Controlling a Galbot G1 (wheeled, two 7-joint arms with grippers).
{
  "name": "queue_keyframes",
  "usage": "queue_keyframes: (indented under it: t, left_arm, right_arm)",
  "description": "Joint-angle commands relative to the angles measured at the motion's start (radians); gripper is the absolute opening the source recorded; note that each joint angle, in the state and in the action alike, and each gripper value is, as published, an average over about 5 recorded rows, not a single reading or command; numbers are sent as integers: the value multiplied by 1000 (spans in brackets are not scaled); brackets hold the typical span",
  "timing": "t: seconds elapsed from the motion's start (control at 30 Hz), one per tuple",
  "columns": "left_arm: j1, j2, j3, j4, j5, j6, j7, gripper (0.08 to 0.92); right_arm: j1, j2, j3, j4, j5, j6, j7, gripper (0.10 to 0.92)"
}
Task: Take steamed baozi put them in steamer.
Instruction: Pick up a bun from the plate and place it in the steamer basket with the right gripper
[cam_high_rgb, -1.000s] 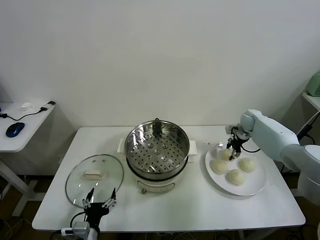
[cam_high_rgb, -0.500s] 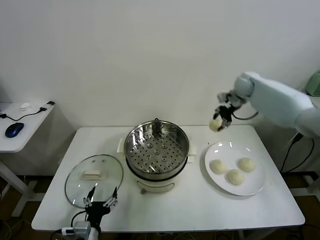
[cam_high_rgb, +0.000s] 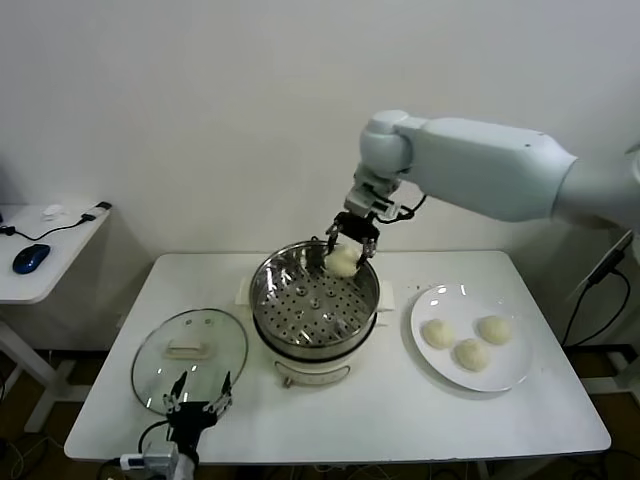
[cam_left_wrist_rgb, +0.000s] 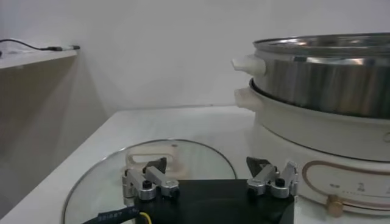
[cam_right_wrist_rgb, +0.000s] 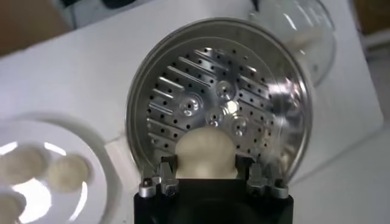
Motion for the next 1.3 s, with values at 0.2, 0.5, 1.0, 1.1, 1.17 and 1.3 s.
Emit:
queue_keyframes:
  t: [0.2,0.5,1.0,1.1,1.17,1.3]
  left_arm:
    - [2,-4,7,3,5,-1,-2,823]
    - [-1,-6,14,13,5,-3,-3,823]
    - [-5,-3,11,11,2,2,-1,823]
    - [-4,-4,14,6,4,4,0,823]
    - [-4,-6,16,3,6,4,1,823]
    - [-5,-7,18,1,5,4,1,823]
  right_arm:
    - [-312,182,226,-311,-614,319,234,636]
    - [-358,226,258,-424,-620,322,240,636]
    - [-172,168,150,-351,-96,252,15,819]
    - [-28,102,50,-314,172,162,-109,822]
    - [64,35,-27,-292,324,64,-154,822]
    - [169,-178,-178,-226,455,-151,-137,823]
